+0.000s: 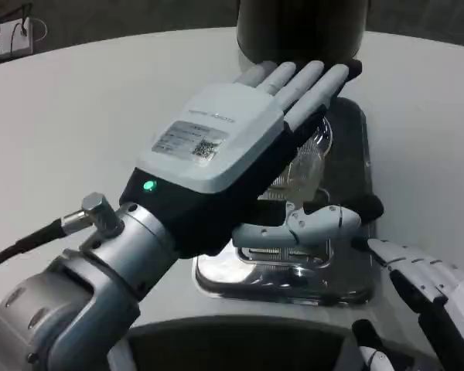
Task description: Grasp the cup under the faucet to collect the drink, then remove the cup.
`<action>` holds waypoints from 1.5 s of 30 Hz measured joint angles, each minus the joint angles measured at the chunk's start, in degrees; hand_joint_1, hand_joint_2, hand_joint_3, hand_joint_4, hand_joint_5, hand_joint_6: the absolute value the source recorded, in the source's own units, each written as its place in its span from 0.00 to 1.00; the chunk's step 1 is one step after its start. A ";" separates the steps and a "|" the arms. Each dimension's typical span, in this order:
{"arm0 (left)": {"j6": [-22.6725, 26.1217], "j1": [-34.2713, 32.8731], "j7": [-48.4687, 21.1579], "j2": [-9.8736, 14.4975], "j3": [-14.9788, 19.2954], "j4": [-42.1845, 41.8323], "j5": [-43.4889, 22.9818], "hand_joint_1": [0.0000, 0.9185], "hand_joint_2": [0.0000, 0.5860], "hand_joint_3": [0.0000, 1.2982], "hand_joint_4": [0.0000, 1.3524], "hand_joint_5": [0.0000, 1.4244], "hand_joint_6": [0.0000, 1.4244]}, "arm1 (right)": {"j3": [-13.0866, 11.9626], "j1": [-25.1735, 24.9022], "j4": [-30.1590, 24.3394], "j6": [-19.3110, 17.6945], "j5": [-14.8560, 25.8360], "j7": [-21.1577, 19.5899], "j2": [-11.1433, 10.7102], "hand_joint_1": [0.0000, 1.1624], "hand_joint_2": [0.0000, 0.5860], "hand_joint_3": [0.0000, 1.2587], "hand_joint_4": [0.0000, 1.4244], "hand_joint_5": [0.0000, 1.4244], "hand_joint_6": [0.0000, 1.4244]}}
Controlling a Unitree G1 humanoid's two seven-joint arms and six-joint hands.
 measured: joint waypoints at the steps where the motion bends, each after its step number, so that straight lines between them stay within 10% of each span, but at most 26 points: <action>1: -0.01 0.00 -0.01 0.03 0.02 0.00 0.00 0.00 0.29 0.00 0.00 0.00 0.00 | 0.00 -0.09 0.07 0.08 0.08 0.00 0.00 0.36 0.84 0.12 0.11 0.13 0.20; 45: -0.84 2.15 0.96 -0.16 1.48 -0.93 0.50 0.00 0.30 0.00 0.00 0.00 0.00 | 3.92 -13.89 6.56 8.73 5.81 2.87 1.55 0.40 0.55 0.04 0.07 0.10 0.18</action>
